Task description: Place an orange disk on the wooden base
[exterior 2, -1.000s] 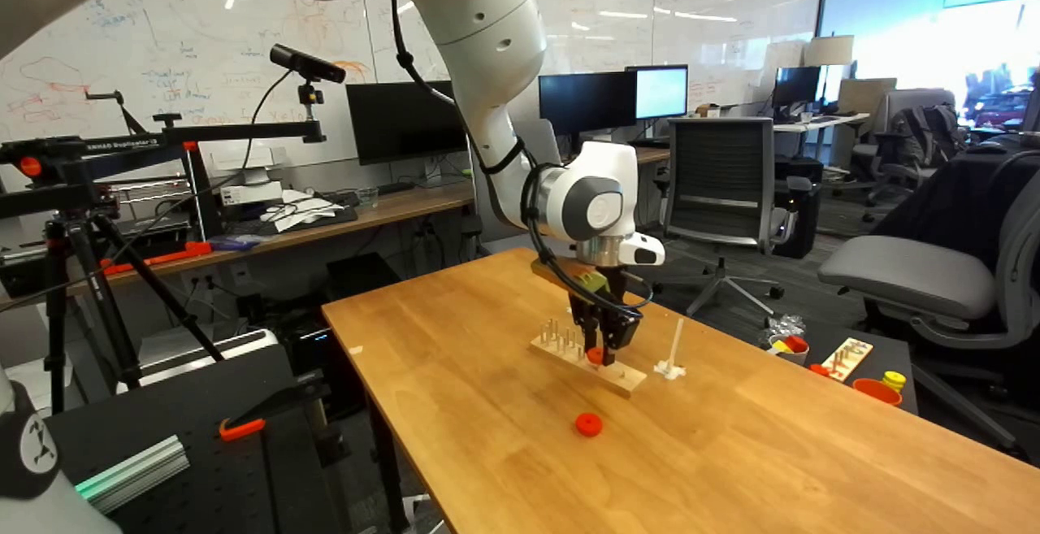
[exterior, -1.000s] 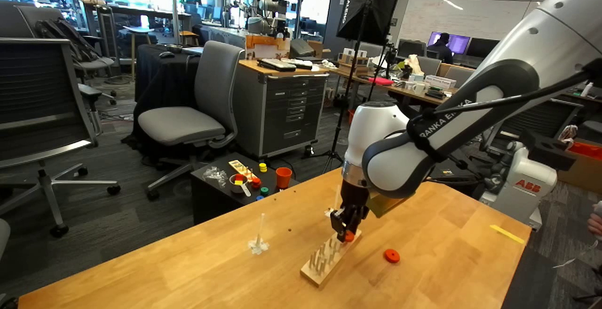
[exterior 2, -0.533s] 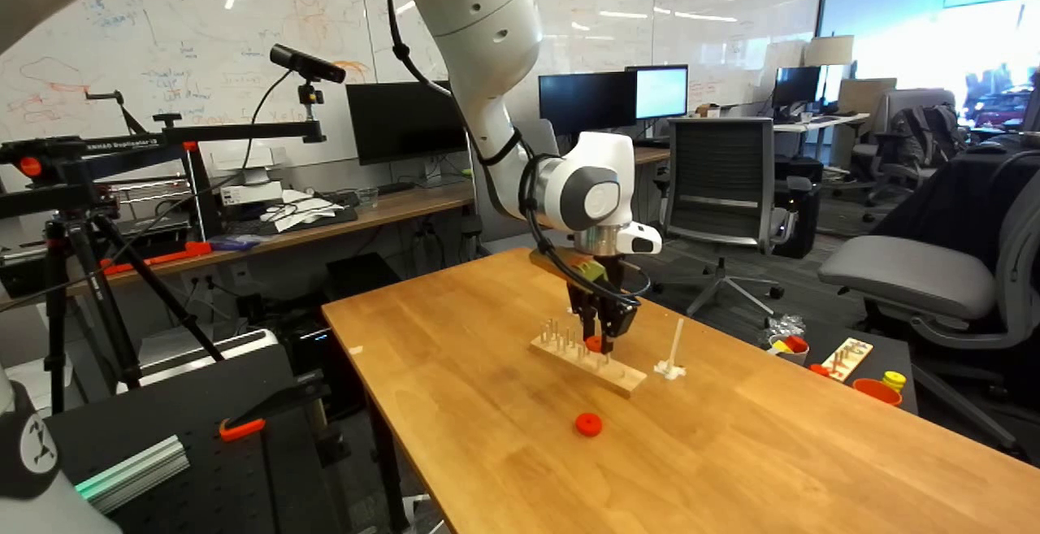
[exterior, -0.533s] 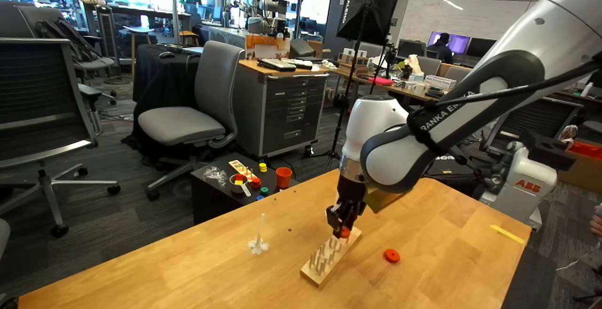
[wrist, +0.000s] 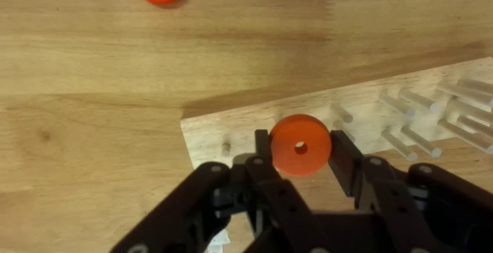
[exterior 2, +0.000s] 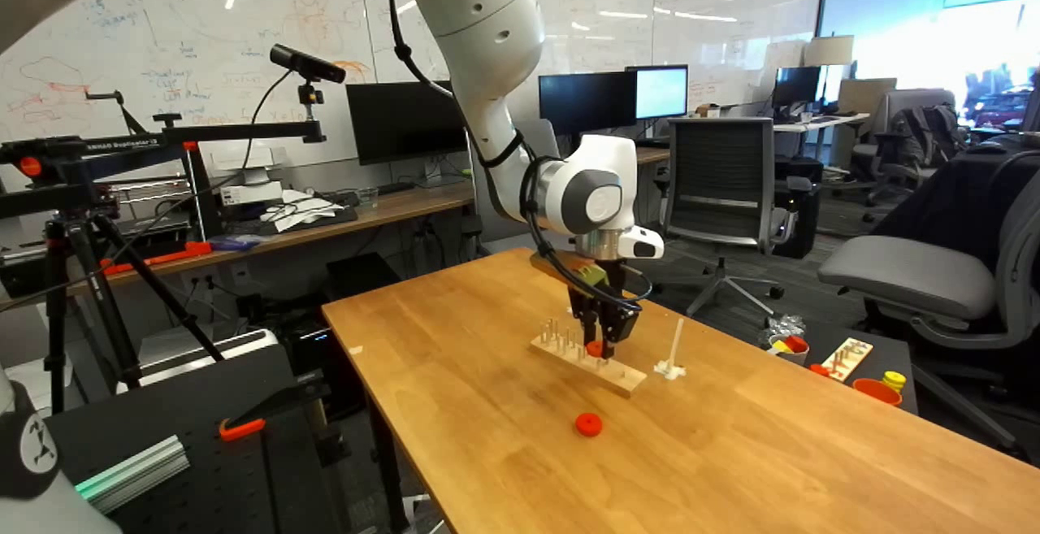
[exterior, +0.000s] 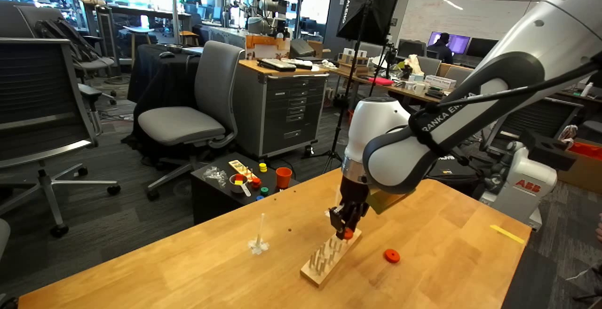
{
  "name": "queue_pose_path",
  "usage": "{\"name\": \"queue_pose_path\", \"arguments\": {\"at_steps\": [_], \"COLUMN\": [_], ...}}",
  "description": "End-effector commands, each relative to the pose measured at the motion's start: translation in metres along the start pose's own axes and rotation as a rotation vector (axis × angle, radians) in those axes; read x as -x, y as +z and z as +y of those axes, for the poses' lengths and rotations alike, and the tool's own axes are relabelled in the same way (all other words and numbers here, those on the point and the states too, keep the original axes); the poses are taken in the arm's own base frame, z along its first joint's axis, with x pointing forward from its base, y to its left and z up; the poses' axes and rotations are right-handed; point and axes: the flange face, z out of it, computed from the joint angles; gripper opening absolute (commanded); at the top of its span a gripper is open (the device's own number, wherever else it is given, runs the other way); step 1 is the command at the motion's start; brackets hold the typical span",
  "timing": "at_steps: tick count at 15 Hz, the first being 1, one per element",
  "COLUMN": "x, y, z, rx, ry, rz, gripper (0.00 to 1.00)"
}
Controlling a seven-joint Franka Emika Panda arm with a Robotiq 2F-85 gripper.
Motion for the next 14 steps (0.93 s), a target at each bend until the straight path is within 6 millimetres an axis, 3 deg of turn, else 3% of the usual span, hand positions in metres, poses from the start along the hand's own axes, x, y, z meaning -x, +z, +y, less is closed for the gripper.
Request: {"name": "queue_pose_path", "arguments": {"at_steps": [1, 8, 14], "x": [0.0072, 0.0124, 0.0085], "y": [-0.0031, 0.0041, -0.0009], "z": [0.0039, 0.0111, 0.0069], "rx": [-0.016, -0.011, -0.009], "ry": [0.016, 0.02, 0.012], "rz": [-0.019, -0.031, -0.022], "gripper": [0.18, 0.18, 0.18]}}
